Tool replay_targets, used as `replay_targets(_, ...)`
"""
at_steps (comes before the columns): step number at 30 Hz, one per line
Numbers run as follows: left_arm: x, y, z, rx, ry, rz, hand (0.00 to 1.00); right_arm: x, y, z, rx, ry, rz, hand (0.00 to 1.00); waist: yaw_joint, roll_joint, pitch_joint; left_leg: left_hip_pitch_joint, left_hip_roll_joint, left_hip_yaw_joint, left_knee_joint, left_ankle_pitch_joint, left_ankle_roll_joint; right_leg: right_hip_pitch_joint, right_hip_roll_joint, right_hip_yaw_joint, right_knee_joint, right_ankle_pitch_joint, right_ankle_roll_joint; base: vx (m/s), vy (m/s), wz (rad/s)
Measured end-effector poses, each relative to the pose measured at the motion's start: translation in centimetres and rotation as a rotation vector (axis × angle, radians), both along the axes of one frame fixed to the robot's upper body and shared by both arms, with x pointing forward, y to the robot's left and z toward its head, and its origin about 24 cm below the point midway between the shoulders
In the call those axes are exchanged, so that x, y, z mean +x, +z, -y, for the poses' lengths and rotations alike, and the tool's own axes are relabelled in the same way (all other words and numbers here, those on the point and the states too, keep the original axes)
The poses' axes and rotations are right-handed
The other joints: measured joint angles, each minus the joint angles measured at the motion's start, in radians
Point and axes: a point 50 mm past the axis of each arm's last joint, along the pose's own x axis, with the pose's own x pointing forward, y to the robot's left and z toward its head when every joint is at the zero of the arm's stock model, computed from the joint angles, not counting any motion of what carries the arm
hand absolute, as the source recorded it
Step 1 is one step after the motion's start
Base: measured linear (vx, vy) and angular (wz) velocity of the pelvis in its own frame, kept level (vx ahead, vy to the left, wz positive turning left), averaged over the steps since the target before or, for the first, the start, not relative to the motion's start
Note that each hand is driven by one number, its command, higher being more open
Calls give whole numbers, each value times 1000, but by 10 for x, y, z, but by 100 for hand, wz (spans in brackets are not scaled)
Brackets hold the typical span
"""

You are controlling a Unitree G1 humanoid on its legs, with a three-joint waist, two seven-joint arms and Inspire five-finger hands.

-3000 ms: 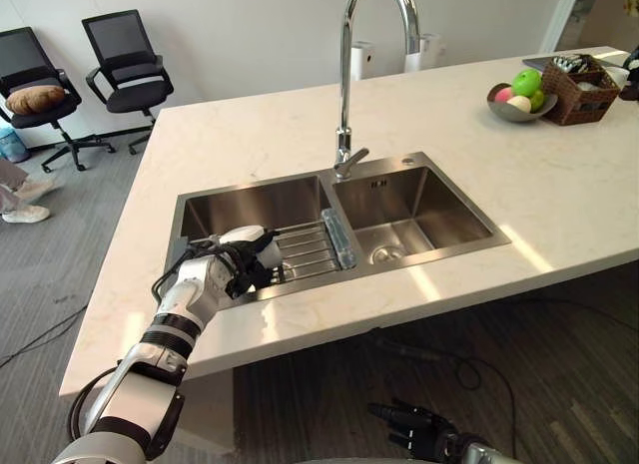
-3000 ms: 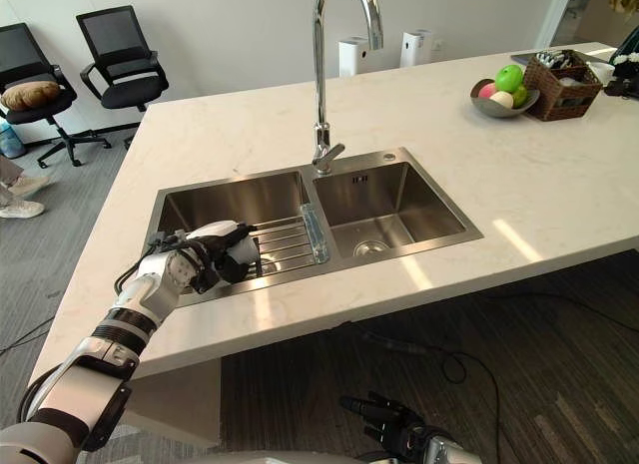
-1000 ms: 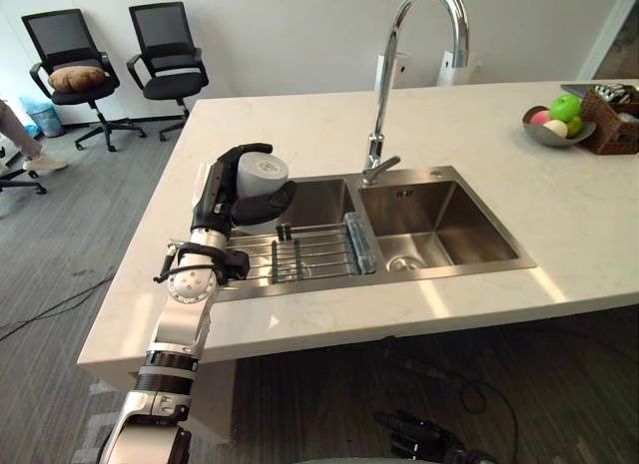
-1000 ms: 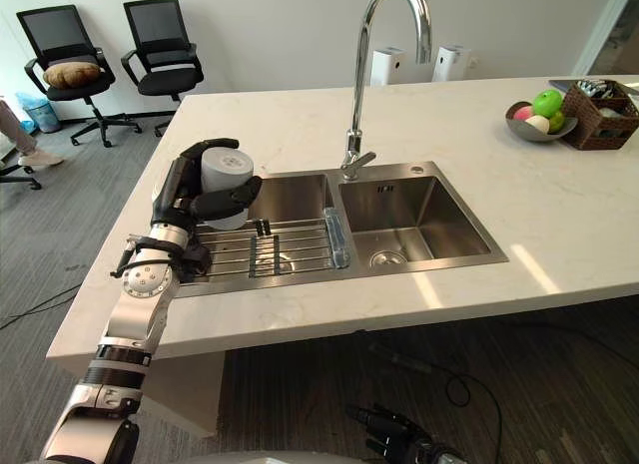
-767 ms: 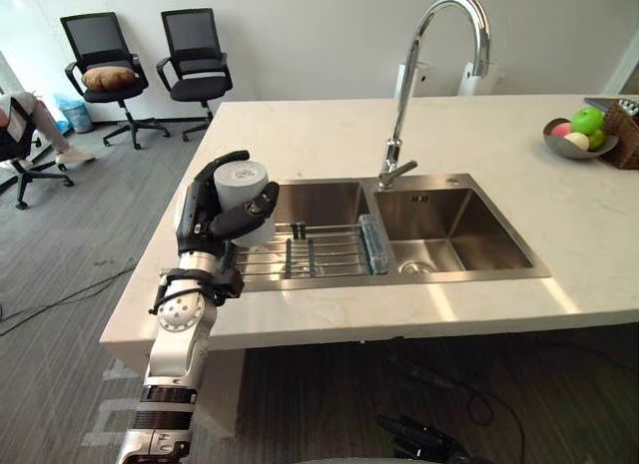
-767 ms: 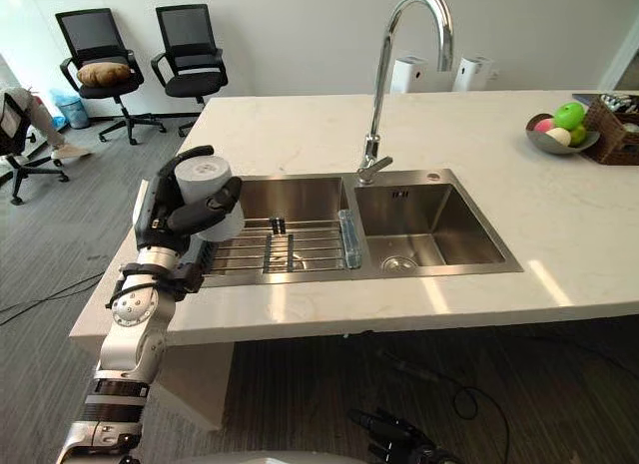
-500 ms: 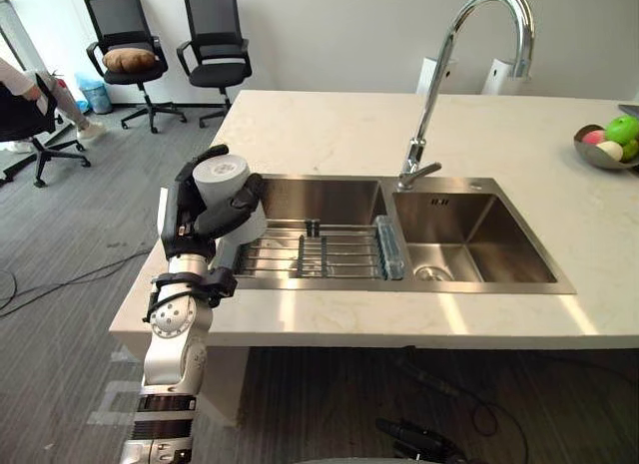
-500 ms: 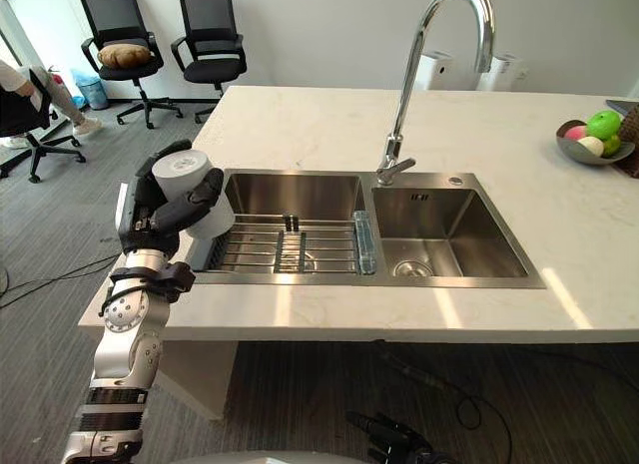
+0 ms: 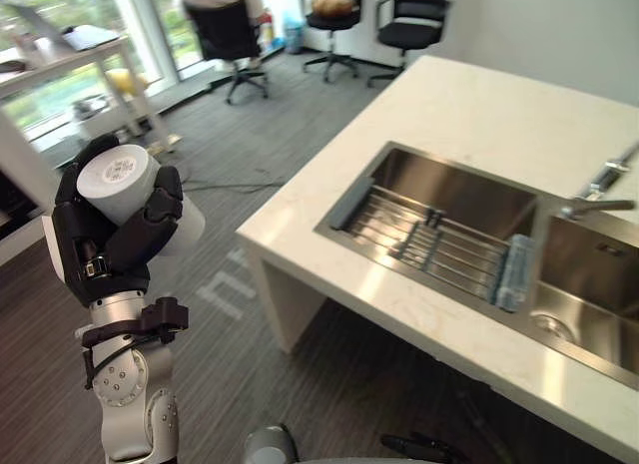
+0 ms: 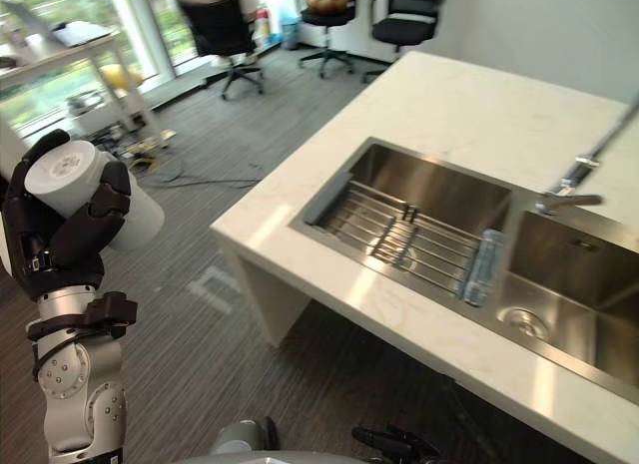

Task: Walk over to the sink, pick up the cup, carry it to the dishwasher, place the cup inside the dishwasher, then close the dishwasher door

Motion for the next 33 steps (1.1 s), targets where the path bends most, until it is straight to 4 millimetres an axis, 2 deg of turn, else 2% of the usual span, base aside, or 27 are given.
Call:
replay_targets(2, 4, 6, 12, 13, -73, 35, 0, -8, 2, 9, -30, -6, -8, 100, -18, 38, -26, 70, 101, 92, 10, 68, 26, 0, -33, -82, 76, -20, -29, 82, 171, 174)
replay_targets(3, 11, 9, 26, 4, -140, 60, 0, -11, 7, 23, -90, -16, 3, 100, -36, 60, -35, 94, 119, 157, -21, 141, 58, -14, -150, -105, 286, -65, -77, 30, 396, 248)
replay_targets(4, 15, 6, 33, -31, -164, 59, 0, -11, 13, 35, -144, -19, 30, 100, -71, 61, -43, 105, 66, 214, -84, 147, 84, -75, -260, -117, 524, -92, -48, -24, 375, 214)
replay_targets(5, 16, 7, 33, -44, -159, 73, 0, -4, 13, 36, -147, -29, 51, 100, -78, 76, -48, 109, 59, 208, -162, 138, 91, -116, -208, -104, 502, -122, -5, -143, 333, 166)
replay_targets(6, 22, 25, 27, -19, -135, 172, 0, 18, 11, 18, -104, -38, 110, 100, -77, 67, -40, 125, 53, 252, -242, 82, 23, -206, -10, -104, 188, -100, -16, -137, 153, 126)
replay_targets(7, 25, 37, 26, 23, -139, 221, 0, 25, 9, 3, -70, -24, 137, 100, -85, 3, -29, 137, 21, 285, -244, 31, -45, -228, 12, -145, 26, 17, -76, -124, 104, 144)
replay_targets(8, 28, 36, 27, 16, -143, 232, 0, 30, 10, 0, -66, -13, 150, 100, -110, 23, -13, 155, 34, 284, -252, -11, -117, -198, 14, -167, 44, 59, -80, -159, 183, 131)
replay_targets(9, 29, 24, 31, 8, -164, 172, 0, 34, 9, -2, -63, -2, 138, 100, -107, 42, -9, 186, 4, 298, -335, -32, -176, -186, -16, -218, 93, 36, -91, -176, 275, 128)
replay_targets(11, 27, 8, 39, -8, -200, 80, 0, 38, 10, -2, -86, 24, 137, 100, -111, 56, -6, 199, -80, 266, -436, -10, -213, -167, -95, -267, 156, 37, -73, -152, 279, 121)
replay_targets(12, 31, 3, 51, -24, -252, 56, 0, 35, 15, 13, -127, 8, 150, 100, -112, 91, -7, 175, -81, 207, -440, 28, -226, -176, -155, -171, 265, 37, -75, -151, 318, 182)
replay_targets(13, 35, -3, 59, -22, -307, 27, 0, 34, 18, 21, -143, -50, 175, 100, -112, 86, -3, 163, -123, 114, -442, 28, -211, -213, -211, 69, 370, 50, -97, -179, 370, 207)
replay_targets(14, 37, -6, 63, -21, -330, 16, 0, 29, 19, 24, -147, -84, 178, 100, -117, 83, -4, 157, -143, 56, -452, 32, -190, -246, -219, 211, 404, 54, -110, -142, 217, 248)
replay_targets(15, 38, -14, 65, -34, -370, 7, 0, 21, 17, 21, -127, -157, 177, 100, -130, 92, -40, 92, -151, -65, -448, 30, -158, -306, -131, 565, 372, 2, -40, -41, 46, 231)
replay_targets(17, 44, -14, 65, -39, -404, 24, 0, 20, 12, 9, -79, -200, 173, 100, -143, 78, -27, 30, -181, -240, -461, 52, -113, -288, 60, 946, 242, -57, 47, 19, -85, 288)
replay_targets(18, 48, -13, 63, -44, -404, 27, 0, 18, 7, -4, -37, -209, 150, 100, -139, 60, -8, 26, -219, -326, -484, 60, -85, -281, 116, 1039, 176, -56, 51, 12, -85, 258)
replay_targets(19, 48, -13, 61, -42, -402, 28, 0, 17, 5, -12, -14, -211, 140, 100, -138, 44, 0, 27, -243, -365, -486, 60, -77, -276, 124, 1059, 133, -49, 54, 99, -33, 253)
replay_targets(21, 43, -7, 65, -45, -423, 55, 0, 14, 4, -15, 2, -232, 118, 100, -123, 45, 2, 14, -254, -383, -393, 16, -117, -223, 109, 1006, 131, -20, 89, 175, 23, 148)
replay_targets(22, 41, 0, 67, -36, -434, 86, 0, 18, 4, -15, 1, -221, 124, 100, -117, 46, 2, 14, -247, -382, -382, -12, -95, -223, 108, 998, 155, -30, 94, 141, 50, 10)
replay_targets(24, 38, 20, 80, -2, -506, 180, 0, 33, 10, -20, 17, -203, 170, 100, -121, 37, 29, 85, -233, -402, -410, -43, -66, -354, 138, 969, 450, -83, 114, 90, 11, 3)
replay_targets(26, 39, 25, 91, 32, -565, 197, 0, 35, 12, -25, 34, -204, 178, 100, -131, 32, 26, 128, -224, -408, -416, -58, -89, -403, 186, 968, 414, -94, 109, 118, -24, 21)
replay_targets(27, 37, 28, 100, 80, -613, 216, 0, 27, 10, -32, 47, -184, 159, 100, -144, -12, 11, 148, -248, -422, -386, -90, -112, -432, 195, 973, 328, -26, 99, 211, -49, 34)
replay_targets(28, 35, 31, 103, 103, -631, 233, 0, 22, 10, -35, 57, -189, 151, 100, -146, -26, 15, 152, -257, -439, -353, -117, -117, -433, 192, 978, 311, 54, 55, 241, -69, 58)
replay_targets(29, 32, 33, 109, 114, -654, 248, 0, 17, 10, -34, 67, -240, 158, 100, -154, -20, 16, 144, -247, -470, -291, -160, -127, -423, 187, 950, 339, 61, -3, 287, -77, 76)
replay_targets(30, 30, 34, 115, 118, -677, 264, 0, 17, 12, -29, 59, -257, 177, 100, -166, 16, 3, 105, -225, -508, -237, -180, -152, -430, 187, 911, 363, 36, 0, 328, -57, 89)
replay_targets(31, 28, 40, 118, 135, -698, 299, 0, 23, 13, -29, 68, -243, 202, 100, -166, 18, 12, 97, -223, -522, -206, -187, -162, -435, 176, 889, 391, 9, -2, 266, -30, 61)
replay_targets(32, 18, 59, 119, 116, -725, 391, 0, 13, 18, -37, 101, -278, 241, 100, -136, -4, -56, 141, -203, -484, -174, -251, -128, -392, 173, 876, 434, -34, -4, 106, -3, 25)
replay_targets(33, 18, 59, 119, 116, -725, 391, 0, 13, 18, -37, 101, -278, 241, 100, -136, -4, -56, 141, -203, -484, -174, -251, -128, -392, 173, 876, 434, -34, -4, 0, 0, 0)
